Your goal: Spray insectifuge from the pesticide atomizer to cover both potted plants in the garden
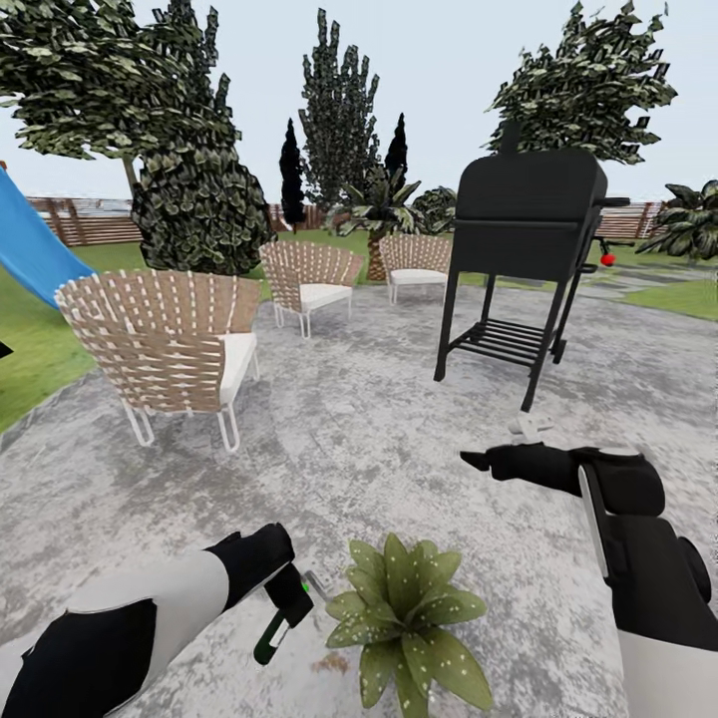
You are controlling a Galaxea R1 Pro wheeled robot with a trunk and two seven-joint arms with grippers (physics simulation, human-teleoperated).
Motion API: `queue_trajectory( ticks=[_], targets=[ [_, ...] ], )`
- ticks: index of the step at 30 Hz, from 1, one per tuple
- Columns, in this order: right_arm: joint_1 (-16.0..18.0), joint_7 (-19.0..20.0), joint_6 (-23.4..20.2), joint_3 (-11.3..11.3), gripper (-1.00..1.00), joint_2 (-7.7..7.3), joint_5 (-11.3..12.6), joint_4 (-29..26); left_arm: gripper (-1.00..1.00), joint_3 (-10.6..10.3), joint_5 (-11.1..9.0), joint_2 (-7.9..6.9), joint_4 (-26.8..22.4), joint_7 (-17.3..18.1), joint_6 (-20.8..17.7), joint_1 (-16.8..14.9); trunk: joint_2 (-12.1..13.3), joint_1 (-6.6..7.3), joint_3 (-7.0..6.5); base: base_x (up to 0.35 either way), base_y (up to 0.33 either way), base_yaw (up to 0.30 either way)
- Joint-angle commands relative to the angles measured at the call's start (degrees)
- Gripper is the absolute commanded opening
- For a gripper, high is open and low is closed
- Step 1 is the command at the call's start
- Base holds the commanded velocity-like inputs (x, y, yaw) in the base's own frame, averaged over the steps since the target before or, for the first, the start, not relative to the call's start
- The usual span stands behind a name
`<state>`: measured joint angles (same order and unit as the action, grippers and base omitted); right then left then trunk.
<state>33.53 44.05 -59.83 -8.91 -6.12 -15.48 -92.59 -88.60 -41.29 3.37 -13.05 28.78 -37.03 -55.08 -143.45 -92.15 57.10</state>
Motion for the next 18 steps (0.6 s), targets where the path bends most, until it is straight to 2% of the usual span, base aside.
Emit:
queue_trajectory(
  ticks=[1,2,3,4,8,9,10,11,12,13,14,15,16,18],
  targets=[
    [-0.1,0.6,-0.2,0.0,1.0,-0.01,-0.6,-0.1,-1.0,0.2,-0.4,-0.59,0.0,0.1,0.1,0.0,0.0,0.01,0.06,0.0,0.0,-0.046],
    [-0.1,0.6,-0.2,0.0,1.0,0.0,-0.6,-0.1,-1.0,0.9,-0.5,-1.64,0.0,0.0,0.7,0.2,0.0,0.01,0.06,0.0,0.0,-0.03],
    [-0.2,0.6,-0.2,0.0,1.0,-0.07,-0.6,-0.1,-1.0,3.8,-0.6,-3.74,0.0,0.0,2.4,1.1,0.0,0.01,0.06,-0.112,0.0,-0.012],
    [-0.2,0.6,-0.2,0.0,1.0,-0.09,-0.6,-0.1,-1.0,6.0,-0.6,-4.84,0.0,-0.3,3.1,1.8,0.0,0.01,0.06,-0.227,0.0,-0.006],
    [-0.3,0.5,-0.2,0.0,1.0,-0.05,-0.6,-0.1,-1.0,11.0,-0.8,-7.2,0.0,-3.0,4.9,3.6,0.0,0.01,0.06,-0.295,0.0,-0.002],
    [-0.4,0.5,-0.2,0.2,1.0,0.06,-0.6,-0.1,-1.0,15.5,-0.9,-8.57,0.0,-3.4,7.9,5.1,0.0,0.01,0.06,-0.168,0.0,-0.001],
    [-0.4,0.5,-0.2,0.2,1.0,0.09,-0.6,-0.1,-1.0,17.6,-0.9,-9.2,-0.2,-3.4,9.4,5.8,0.0,0.01,0.06,-0.134,0.0,-0.001],
    [-0.5,0.5,-0.2,0.3,1.0,0.16,-0.7,-0.1,-1.0,25.3,-1.1,-11.19,-0.6,-3.5,15.2,8.5,0.0,0.01,0.06,-0.069,0.0,0.0],
    [-0.6,0.5,-0.2,0.2,1.0,0.17,-0.6,-0.1,-1.0,30.8,-1.2,-12.08,-0.9,-3.6,19.2,10.6,0.0,0.01,0.06,-0.044,0.0,0.0],
    [-0.6,0.7,-0.2,0.2,1.0,0.16,-0.6,-0.1,-1.0,38.5,-1.2,-12.84,-1.2,-3.7,23.7,13.9,0.0,0.01,0.06,-0.022,0.0,0.0],
    [-0.6,0.8,-0.2,0.1,1.0,0.19,-0.6,-0.1,-1.0,42.2,-1.2,-13.13,-1.6,-3.7,25.6,15.4,0.0,0.01,0.06,-0.014,0.0,0.0],
    [-0.6,0.9,-0.2,0.1,1.0,0.2,-0.6,-0.1,-1.0,44.9,-1.2,-13.32,-2.8,-3.8,26.7,16.4,0.0,0.01,0.06,-0.009,0.0,0.0],
    [-0.6,0.9,-0.2,0.1,1.0,0.21,-0.5,-0.1,-1.0,45.9,-1.2,-13.39,-3.6,-3.9,27.1,16.8,0.0,0.01,0.06,-0.007,0.0,0.0],
    [-0.7,0.9,1.2,0.0,1.0,0.28,-0.4,-0.1,-1.0,48.6,-1.3,-13.59,-8.5,-4.1,27.8,18.9,0.0,0.01,0.06,-0.004,0.0,0.0]
  ],
)
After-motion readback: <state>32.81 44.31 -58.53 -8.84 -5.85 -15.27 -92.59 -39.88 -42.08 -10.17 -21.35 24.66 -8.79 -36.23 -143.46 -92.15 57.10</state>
